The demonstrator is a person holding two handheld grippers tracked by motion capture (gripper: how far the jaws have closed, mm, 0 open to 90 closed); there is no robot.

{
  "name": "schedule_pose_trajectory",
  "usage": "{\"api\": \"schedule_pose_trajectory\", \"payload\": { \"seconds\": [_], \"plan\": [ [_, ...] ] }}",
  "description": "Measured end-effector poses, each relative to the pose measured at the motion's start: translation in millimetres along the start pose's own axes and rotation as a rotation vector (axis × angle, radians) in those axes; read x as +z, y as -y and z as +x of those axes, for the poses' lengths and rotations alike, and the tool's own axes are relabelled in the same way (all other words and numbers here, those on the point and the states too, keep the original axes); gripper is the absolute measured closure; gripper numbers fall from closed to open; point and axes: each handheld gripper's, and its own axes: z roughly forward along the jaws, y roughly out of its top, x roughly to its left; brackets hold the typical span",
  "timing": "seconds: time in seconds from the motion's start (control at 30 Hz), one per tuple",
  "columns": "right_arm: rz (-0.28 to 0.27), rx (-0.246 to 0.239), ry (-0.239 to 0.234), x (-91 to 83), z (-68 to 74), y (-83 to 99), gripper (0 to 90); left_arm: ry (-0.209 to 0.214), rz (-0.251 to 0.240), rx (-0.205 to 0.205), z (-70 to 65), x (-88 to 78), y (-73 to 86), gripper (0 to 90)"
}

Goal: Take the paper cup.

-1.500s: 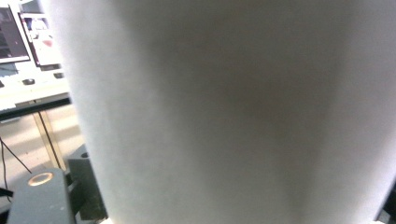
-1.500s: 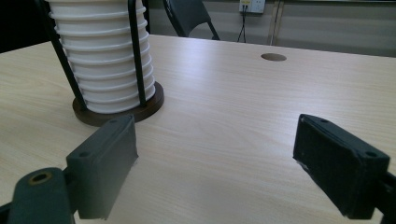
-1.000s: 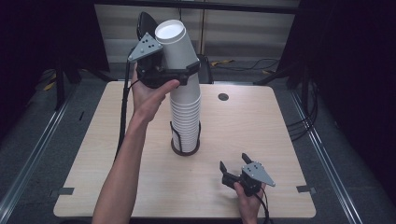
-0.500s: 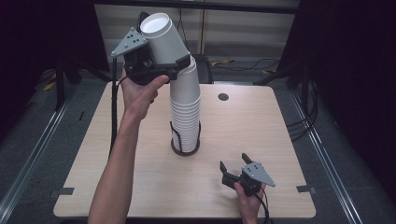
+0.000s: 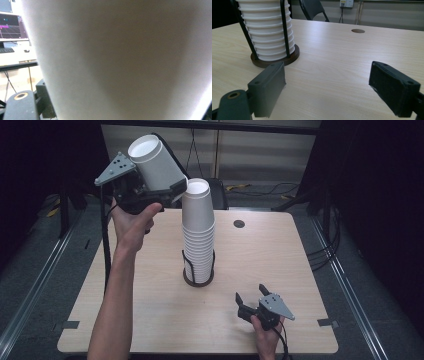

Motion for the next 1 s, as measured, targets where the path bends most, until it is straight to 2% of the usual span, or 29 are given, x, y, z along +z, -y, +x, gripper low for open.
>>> {"api": "schedule_pose_trajectory", "payload": {
  "seconds": [0.03, 0.1, 0.17, 0.23, 0.33, 0.4, 0.53, 0.77, 0.87, 0.93, 1.0],
  "plan": [
    [0.000, 0.001, 0.001, 0.0, 0.0, 0.0, 13.3, -0.013, 0.000, 0.019, -1.1, -6.8, 1.1, 13.0],
    [0.000, 0.002, 0.001, 0.0, 0.1, 0.0, 13.3, -0.024, 0.007, 0.033, -1.3, -9.9, 2.1, 13.0],
    [0.001, 0.001, 0.001, 0.1, 0.1, 0.0, 13.3, -0.022, 0.013, 0.030, 0.3, -13.4, 4.6, 13.0],
    [0.001, -0.001, 0.001, -0.1, 0.2, 0.0, 13.4, -0.051, 0.011, 0.036, 2.2, -18.2, 7.8, 13.0],
    [0.000, 0.001, 0.002, -0.1, 0.2, 0.0, 13.3, -0.050, 0.013, 0.028, 4.2, -22.4, 10.5, 13.0],
    [0.001, 0.001, 0.002, -0.1, 0.1, 0.0, 13.3, -0.063, 0.019, 0.033, 5.3, -25.9, 14.0, 13.1],
    [0.000, -0.003, 0.004, 0.0, 0.5, 0.0, 13.3, -0.073, 0.033, 0.000, 11.2, -31.1, 28.6, 13.1],
    [0.003, -0.005, 0.005, -0.1, 0.9, -0.1, 13.4, -0.071, 0.043, -0.038, 15.0, -34.1, 47.8, 13.2],
    [0.002, -0.006, 0.005, 0.1, 1.0, -0.1, 13.4, -0.073, 0.062, -0.054, 15.4, -34.1, 56.6, 13.2],
    [0.005, -0.010, 0.002, 0.4, 1.0, -0.2, 13.4, -0.076, 0.082, -0.045, 14.6, -34.5, 62.5, 13.2],
    [0.006, -0.015, 0.004, 0.7, 1.8, -0.3, 13.5, -0.074, 0.089, -0.053, 13.1, -35.1, 68.7, 13.2]
  ]
}}
